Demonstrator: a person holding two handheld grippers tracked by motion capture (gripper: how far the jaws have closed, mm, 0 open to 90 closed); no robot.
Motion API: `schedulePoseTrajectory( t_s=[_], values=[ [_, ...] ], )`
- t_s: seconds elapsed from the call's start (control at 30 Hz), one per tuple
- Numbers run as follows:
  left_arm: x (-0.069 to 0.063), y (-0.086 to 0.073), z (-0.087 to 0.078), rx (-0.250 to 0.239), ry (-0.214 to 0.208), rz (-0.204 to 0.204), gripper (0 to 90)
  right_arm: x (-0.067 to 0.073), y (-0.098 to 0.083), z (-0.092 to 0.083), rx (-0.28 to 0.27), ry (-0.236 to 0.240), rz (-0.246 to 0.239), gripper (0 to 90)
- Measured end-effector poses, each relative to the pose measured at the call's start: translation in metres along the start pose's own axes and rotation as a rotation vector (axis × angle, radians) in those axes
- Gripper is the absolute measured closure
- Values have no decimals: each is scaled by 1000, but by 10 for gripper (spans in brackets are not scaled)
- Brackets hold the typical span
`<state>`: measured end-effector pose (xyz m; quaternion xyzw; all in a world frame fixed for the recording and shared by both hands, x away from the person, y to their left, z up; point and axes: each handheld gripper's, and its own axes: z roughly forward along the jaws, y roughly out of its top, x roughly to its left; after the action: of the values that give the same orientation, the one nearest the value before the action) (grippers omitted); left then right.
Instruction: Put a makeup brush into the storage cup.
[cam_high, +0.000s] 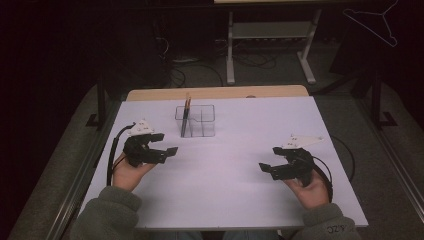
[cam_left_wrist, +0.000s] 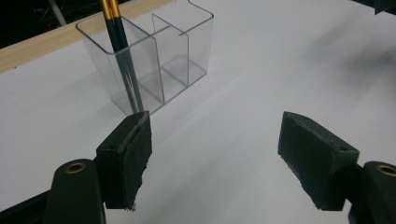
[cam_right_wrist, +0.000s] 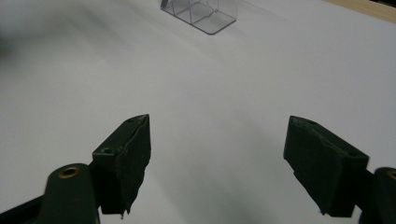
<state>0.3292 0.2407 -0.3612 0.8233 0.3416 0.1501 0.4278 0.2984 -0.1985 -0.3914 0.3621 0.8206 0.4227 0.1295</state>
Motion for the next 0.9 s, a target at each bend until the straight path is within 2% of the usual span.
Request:
schedulePoseTrajectory(
  t_s=[0.23,0.27,0.43,0.7,0.87,0.9],
  values=[
    [-5,-14,-6,5,4,-3,244,1,-1,1,6,-7,0,213],
    [-7,-16,-6,-1,2,-15,243,1,-1,1,5,-8,-1,213],
    [-12,-27,-6,15,-1,-5,243,0,-4,0,5,-12,0,210],
    [-21,-37,-8,24,-7,-3,235,-2,-6,0,2,-14,8,204],
    [-25,-42,-10,22,-14,-20,228,-3,-7,-1,2,-15,14,195],
    [-25,-43,-10,28,-14,-10,227,-4,-7,-1,1,-14,15,195]
  ],
)
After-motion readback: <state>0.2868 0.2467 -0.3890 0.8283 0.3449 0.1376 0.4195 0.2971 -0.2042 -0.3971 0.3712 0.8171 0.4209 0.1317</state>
